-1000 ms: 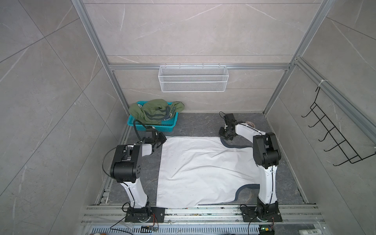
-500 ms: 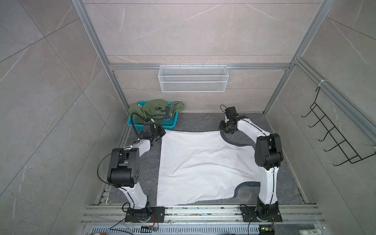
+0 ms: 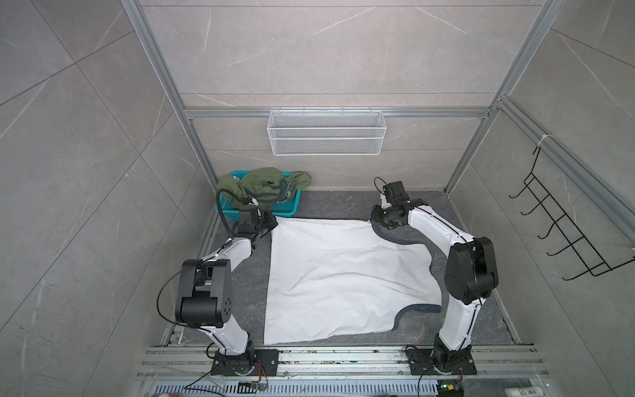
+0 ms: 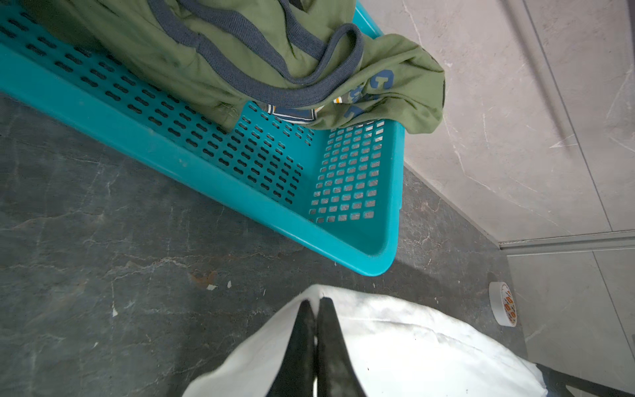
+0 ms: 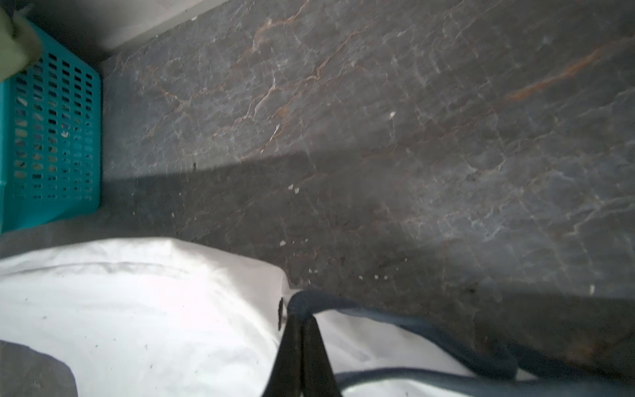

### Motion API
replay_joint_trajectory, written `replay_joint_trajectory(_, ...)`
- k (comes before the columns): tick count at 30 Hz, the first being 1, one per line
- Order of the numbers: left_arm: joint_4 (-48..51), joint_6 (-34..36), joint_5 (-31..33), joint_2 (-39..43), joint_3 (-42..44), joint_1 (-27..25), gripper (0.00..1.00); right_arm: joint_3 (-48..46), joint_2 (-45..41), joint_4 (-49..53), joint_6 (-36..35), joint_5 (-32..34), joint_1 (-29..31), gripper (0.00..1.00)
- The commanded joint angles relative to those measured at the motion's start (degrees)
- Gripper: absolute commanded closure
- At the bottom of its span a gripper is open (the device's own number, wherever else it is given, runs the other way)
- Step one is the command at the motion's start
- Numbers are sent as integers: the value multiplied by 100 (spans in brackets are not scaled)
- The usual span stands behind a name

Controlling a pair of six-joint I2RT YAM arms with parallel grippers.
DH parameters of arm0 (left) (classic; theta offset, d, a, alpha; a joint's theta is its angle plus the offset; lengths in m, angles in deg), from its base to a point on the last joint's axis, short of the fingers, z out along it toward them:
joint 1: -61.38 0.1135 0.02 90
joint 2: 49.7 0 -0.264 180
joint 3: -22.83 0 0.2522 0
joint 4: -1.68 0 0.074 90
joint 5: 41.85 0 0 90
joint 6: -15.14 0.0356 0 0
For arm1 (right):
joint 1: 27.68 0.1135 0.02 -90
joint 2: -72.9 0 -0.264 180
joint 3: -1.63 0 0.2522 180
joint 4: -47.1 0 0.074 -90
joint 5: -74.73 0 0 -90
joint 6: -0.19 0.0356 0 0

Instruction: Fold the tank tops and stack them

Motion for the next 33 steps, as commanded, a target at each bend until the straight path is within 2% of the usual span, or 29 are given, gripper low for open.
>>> replay_joint_trajectory(1, -11, -38, -258, 410, 90, 41, 100, -503, -420, -201, -114, -6, 80, 100)
replay_joint_trajectory(5, 125, -30, -108, 867, 607, 40, 100, -1166, -971, -368, -99, 0, 122, 100)
replay_joint_trajectory(8, 315, 230, 4, 1207, 959, 41, 100, -1565, -1348, -458, -49, -49, 137, 100)
replay_joint_trajectory(12, 431, 493, -162, 1661, 1371, 41, 100, -2030, -1819, -485, -11, -126, 155, 100)
replay_joint_trajectory(16, 446, 469, -194, 2269, 1838, 41, 100, -2507, -2260, -514, 17, -274, 186, 100)
replay_joint_trajectory(23, 619, 161, -3, 3444, 2817, 40, 100, -3555, -3180, -550, 247, -252, 278, 100)
replay_joint_trajectory(33, 1749, -762, 164, 5496, 4424, 32, 100, -5172, -4040, -815, 1092, -384, 346, 99)
